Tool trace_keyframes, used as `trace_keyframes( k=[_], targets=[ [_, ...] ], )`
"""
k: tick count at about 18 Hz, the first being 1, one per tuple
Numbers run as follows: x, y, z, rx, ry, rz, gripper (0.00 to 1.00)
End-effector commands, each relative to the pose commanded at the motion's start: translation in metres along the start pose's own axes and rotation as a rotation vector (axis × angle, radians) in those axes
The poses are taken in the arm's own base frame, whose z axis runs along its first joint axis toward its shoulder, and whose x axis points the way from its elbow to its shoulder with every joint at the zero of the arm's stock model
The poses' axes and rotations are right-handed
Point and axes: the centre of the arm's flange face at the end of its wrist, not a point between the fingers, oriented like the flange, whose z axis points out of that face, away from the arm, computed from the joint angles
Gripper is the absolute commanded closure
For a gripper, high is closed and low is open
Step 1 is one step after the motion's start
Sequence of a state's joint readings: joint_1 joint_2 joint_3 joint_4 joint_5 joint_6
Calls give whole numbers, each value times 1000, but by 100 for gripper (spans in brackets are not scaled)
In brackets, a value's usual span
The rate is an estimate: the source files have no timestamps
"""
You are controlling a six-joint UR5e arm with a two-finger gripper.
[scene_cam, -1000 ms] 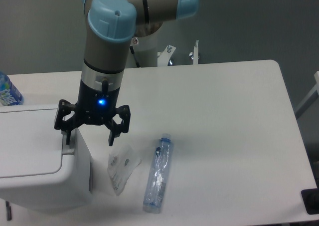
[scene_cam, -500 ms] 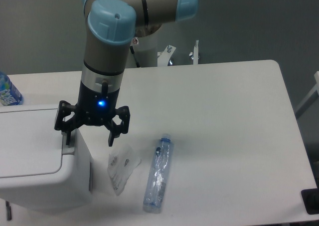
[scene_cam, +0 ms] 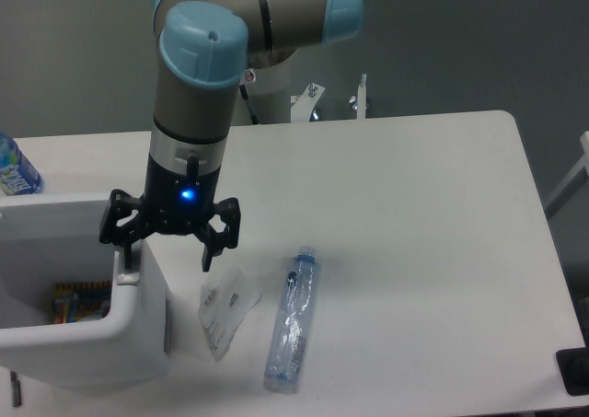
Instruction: Open the trash can
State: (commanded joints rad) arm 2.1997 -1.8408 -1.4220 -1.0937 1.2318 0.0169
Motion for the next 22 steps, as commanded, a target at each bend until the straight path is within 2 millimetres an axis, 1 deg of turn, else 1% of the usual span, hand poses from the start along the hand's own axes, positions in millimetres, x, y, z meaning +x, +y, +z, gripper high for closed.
trace_keyframes(
  k=[2, 3, 6, 8, 9, 10, 11, 12, 13, 14, 16, 17, 19, 20, 22],
  targets=[
    [1, -2, -4, 7, 0, 3, 0],
    [3, -4, -9, 19, 0, 8, 0],
    [11, -13, -35, 70, -2, 31, 0],
    [10, -21, -53, 105, -9, 36, 0],
    [1, -25, -61, 120, -18, 28, 0],
    [-17, -29, -72, 138, -36, 4, 0],
    [-30, -31, -87, 160, -55, -12, 0],
    [-38, -32, -97, 176, -69, -10, 0],
    [-41, -33, -101, 181, -93, 7, 0],
    [-51, -33, -104, 179, -145, 26, 0],
    [-69, -27, -112, 156, -303, 60, 0],
    [-79, -24, -110, 130, -371, 63, 0],
    [-97, -19, -107, 95, -426, 64, 0],
    [-105, -17, -108, 86, -434, 78, 0],
    [-129, -9, -119, 66, -455, 115, 0]
  ],
)
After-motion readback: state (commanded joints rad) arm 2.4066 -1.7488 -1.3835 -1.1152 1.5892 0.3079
